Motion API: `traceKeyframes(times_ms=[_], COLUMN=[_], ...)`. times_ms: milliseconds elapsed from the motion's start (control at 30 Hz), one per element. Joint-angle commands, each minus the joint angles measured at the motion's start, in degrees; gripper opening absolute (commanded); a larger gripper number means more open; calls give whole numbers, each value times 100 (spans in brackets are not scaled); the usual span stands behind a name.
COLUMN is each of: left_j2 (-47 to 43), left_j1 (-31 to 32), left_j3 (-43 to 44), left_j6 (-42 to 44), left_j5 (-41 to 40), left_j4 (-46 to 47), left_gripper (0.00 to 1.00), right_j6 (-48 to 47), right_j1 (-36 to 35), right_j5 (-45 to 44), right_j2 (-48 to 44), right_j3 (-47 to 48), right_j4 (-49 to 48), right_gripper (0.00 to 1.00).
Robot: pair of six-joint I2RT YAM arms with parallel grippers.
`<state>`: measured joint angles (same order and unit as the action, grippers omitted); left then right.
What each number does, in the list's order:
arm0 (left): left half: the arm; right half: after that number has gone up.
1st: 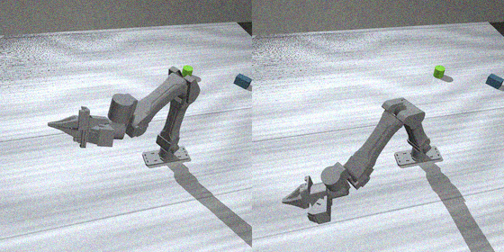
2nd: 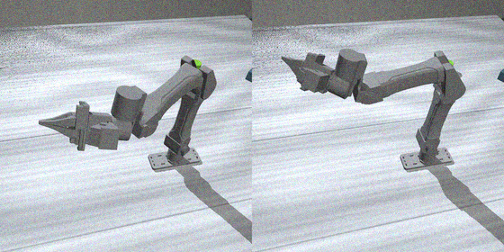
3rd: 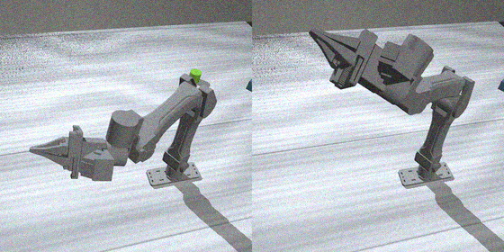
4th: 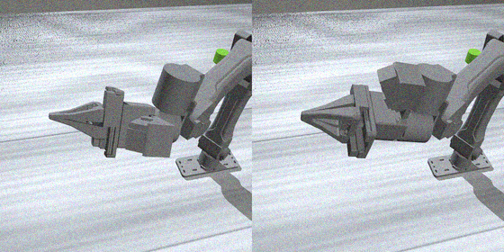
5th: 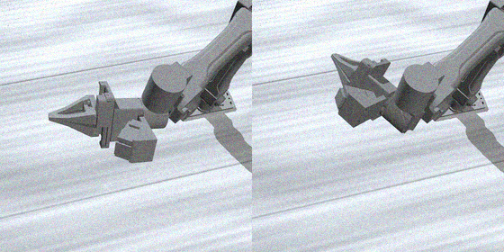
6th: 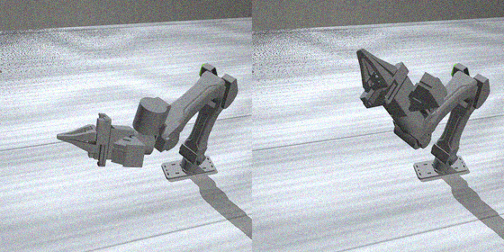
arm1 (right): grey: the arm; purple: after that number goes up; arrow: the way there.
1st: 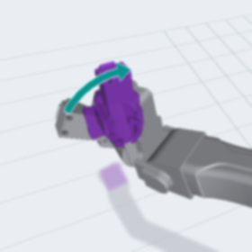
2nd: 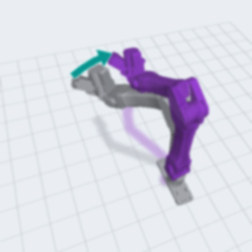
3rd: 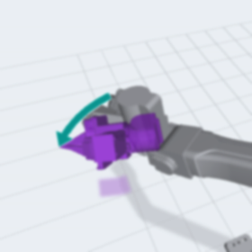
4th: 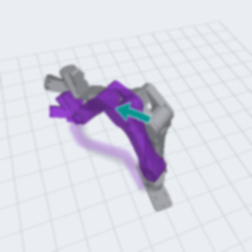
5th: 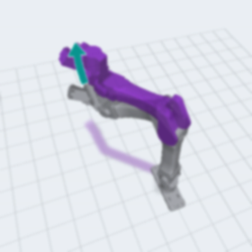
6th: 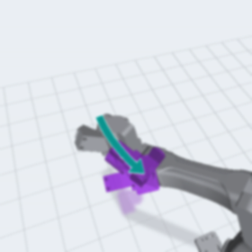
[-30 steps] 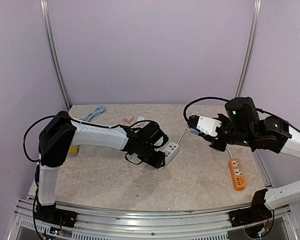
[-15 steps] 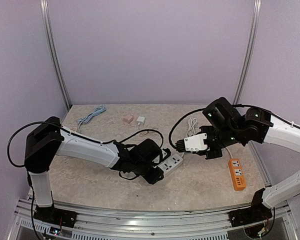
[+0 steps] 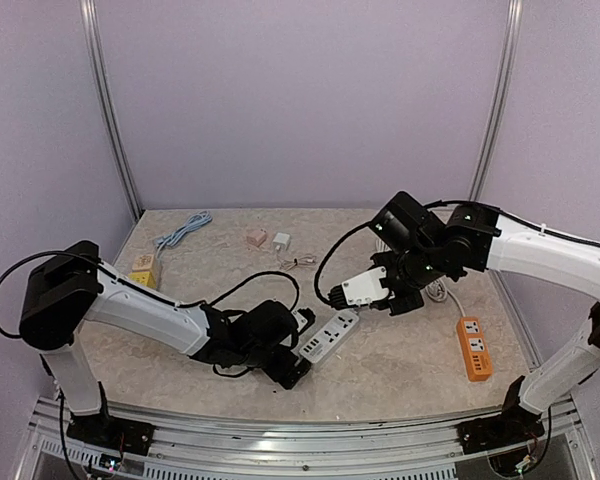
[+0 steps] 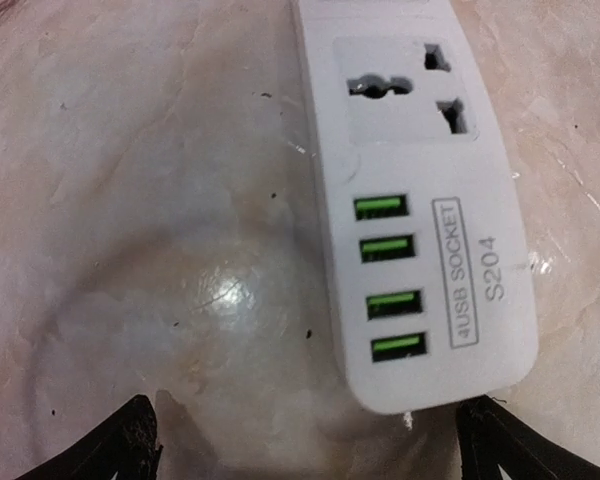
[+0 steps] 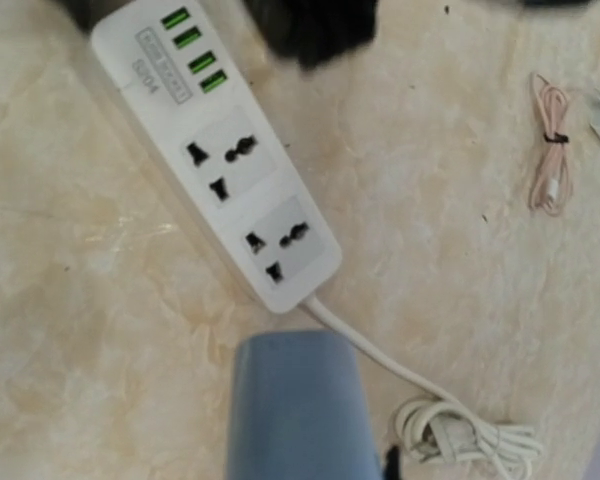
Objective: Insert the plug
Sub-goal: Move the socket to the center of the board, then insert the plug into the socket slot.
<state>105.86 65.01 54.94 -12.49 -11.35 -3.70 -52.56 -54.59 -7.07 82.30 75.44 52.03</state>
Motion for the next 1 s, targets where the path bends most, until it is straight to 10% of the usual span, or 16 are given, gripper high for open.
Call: traceKeyframes(times_ms=[0,333,967], left_j2=[-634,-2419,-3335], left_j1=[31,-24,-367], left_j3=[-860,-2494,-2936], left_j6=[-436,-1499,-2336], left_j5=[-752,-1519,-1815], left_j4=[480,1442,1381], left_gripper=[99,99,99], right_j6=[-334,-973,-1235], right_j1=[21,-88,-535], right_j5=[-32,-12,-103], right_j2=[335,1276,1952], right_j3=[263,425,461], right_j4=[-79,-413,-350], right_gripper=[0,0,0])
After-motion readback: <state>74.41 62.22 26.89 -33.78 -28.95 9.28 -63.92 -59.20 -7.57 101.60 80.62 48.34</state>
